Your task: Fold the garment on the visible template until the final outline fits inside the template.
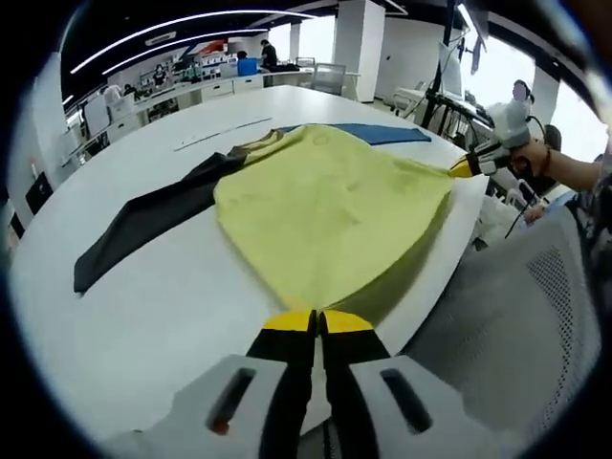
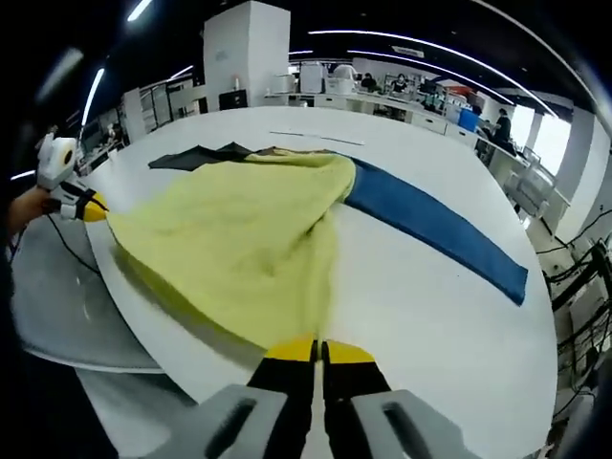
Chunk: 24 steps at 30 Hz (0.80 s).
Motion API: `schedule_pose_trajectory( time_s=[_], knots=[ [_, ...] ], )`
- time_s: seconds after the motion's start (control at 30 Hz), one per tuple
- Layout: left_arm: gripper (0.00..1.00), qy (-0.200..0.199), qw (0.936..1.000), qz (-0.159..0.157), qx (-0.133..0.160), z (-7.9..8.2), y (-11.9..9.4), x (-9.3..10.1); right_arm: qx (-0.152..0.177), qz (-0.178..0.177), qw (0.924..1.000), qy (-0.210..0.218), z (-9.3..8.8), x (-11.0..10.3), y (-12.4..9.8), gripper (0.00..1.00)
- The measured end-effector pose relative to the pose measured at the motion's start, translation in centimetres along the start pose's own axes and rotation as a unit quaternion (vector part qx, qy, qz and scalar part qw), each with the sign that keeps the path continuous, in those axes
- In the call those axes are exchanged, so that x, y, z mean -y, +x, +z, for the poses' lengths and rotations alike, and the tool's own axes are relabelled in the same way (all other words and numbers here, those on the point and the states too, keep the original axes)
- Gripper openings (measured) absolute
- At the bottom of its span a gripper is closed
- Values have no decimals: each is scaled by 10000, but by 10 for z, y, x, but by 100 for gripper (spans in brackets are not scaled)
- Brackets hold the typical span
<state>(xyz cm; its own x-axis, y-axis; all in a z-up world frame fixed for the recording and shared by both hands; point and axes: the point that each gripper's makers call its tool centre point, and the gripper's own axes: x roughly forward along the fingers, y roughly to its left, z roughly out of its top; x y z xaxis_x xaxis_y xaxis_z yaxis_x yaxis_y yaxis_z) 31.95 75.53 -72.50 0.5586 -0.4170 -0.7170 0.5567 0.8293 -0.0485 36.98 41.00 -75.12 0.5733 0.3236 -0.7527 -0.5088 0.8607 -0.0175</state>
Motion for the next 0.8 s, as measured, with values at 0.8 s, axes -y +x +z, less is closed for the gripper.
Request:
schedule_pose_trajectory(
  time_s=[0.8],
  knots=[
    [0,58,9978,76,-650,-38,3,-1,-331,202,9990,242,-30,-20,2,0]
  ],
)
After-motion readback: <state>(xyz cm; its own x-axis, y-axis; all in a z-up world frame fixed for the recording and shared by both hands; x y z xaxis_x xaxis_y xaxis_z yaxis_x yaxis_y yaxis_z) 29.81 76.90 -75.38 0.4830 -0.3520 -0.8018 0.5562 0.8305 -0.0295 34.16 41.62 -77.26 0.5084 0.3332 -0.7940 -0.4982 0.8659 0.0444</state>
